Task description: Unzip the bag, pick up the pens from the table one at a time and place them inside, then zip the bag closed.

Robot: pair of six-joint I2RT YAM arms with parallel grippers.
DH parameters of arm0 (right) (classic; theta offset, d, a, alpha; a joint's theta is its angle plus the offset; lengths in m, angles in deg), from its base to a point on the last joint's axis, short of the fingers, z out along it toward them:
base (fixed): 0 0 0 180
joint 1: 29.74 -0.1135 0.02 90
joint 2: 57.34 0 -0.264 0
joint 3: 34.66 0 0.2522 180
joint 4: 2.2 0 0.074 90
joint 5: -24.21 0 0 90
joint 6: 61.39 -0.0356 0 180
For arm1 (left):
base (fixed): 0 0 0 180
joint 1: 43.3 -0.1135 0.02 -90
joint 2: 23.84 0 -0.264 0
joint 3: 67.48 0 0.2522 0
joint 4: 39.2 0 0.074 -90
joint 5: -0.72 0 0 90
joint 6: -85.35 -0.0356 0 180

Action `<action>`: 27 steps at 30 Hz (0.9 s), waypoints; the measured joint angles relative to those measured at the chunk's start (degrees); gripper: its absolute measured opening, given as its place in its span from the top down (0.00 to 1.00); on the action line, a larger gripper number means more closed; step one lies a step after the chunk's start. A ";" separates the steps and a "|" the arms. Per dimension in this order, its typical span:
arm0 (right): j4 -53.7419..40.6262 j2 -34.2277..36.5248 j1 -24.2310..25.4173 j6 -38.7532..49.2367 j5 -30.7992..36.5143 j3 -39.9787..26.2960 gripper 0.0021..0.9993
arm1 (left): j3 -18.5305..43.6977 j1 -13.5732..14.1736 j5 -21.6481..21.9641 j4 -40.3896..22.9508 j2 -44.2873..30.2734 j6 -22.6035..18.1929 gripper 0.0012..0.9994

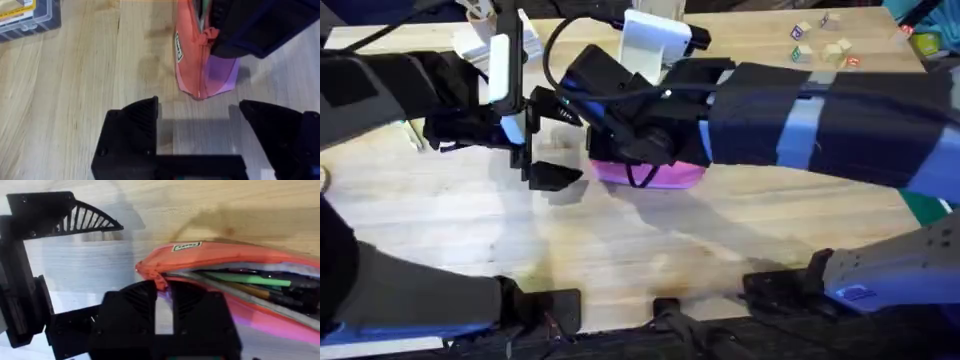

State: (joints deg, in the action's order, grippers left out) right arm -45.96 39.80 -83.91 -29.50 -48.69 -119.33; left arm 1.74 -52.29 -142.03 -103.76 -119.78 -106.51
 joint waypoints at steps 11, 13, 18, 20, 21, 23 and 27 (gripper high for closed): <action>0.31 0.00 0.28 0.32 -0.05 -0.07 0.97 | 0.00 0.00 0.00 0.00 -0.02 0.00 0.01; 0.28 -0.02 0.30 1.18 -0.17 -0.09 0.97 | 0.00 0.00 0.00 0.00 0.00 0.00 0.01; -0.33 -4.87 0.30 7.75 -0.48 -0.09 0.97 | 0.00 0.00 -0.34 0.02 0.00 0.00 0.01; -0.53 -6.60 0.33 9.12 -0.50 -0.09 0.97 | 0.00 0.00 -1.12 0.00 0.00 -0.01 0.01; -0.65 -7.31 0.33 9.71 -0.52 -0.09 0.97 | 0.00 0.00 -1.71 0.02 0.00 -0.02 0.01; -0.85 -7.94 0.35 10.32 -0.59 -0.09 0.97 | 0.00 0.00 -2.64 0.08 0.00 -0.03 0.01; -0.90 -8.04 0.35 11.06 -0.66 -0.09 0.97 | 0.00 0.00 -4.92 0.96 0.00 -0.15 0.01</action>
State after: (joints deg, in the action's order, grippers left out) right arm -46.86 31.76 -83.56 -18.44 -49.35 -119.42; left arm 1.74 -52.29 -146.95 -102.80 -119.78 -106.66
